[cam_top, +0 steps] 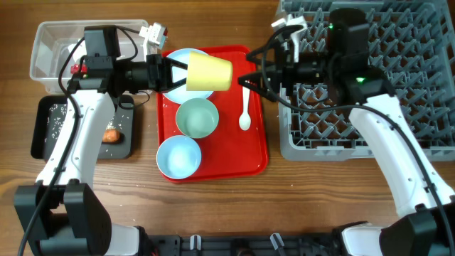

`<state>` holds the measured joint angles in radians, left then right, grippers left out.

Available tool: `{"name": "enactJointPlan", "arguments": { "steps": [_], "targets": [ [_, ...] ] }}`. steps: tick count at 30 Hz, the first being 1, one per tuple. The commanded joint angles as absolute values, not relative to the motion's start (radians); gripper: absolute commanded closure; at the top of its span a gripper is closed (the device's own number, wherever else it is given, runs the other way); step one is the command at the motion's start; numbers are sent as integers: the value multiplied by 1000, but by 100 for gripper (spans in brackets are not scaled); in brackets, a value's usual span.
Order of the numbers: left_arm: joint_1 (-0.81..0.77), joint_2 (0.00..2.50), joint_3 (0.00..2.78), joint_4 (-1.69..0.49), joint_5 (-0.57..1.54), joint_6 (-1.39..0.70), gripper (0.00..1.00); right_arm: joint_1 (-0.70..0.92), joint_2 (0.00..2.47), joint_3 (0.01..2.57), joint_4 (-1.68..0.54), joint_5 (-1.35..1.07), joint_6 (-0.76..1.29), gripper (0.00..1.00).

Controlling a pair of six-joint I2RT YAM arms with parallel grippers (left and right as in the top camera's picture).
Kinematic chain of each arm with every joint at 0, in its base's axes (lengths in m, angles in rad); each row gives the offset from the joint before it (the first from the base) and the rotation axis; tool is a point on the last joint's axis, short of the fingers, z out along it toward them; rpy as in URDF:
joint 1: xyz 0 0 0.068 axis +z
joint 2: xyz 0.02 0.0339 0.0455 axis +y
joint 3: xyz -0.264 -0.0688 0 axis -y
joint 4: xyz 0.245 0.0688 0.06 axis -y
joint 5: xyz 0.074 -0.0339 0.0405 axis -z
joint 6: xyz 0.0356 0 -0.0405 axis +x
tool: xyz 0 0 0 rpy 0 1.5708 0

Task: Sort waste into correct bins and load items into the dishwasher rack
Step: 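Pass the yellow cup from the left gripper to the right gripper, then lower the yellow cup into the grey rack and open the right gripper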

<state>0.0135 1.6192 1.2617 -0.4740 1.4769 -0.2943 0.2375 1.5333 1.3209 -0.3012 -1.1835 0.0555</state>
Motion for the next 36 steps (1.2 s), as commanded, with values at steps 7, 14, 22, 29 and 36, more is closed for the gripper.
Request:
{"name": "enactJointPlan", "arguments": {
  "steps": [7,14,22,29,36],
  "targets": [
    [15,1610,1271,-429,1545,-292,96,374,1575,1314,-153,-1152,187,5],
    [15,1610,1271,-418,1549,-292,96,390,1587,1314,-105,-1148,240,27],
    [-9,1610,1271,-419,1497,-292,44,385,1586,1314,-74,-1149,292,50],
    [18,1610,1270,-420,1436,-292,22,120,1488,1314,-196,-1195,294,51],
    [17,1610,1270,-543,1015,-292,6,-102,1340,1387,-794,-709,150,50]
  ]
}}
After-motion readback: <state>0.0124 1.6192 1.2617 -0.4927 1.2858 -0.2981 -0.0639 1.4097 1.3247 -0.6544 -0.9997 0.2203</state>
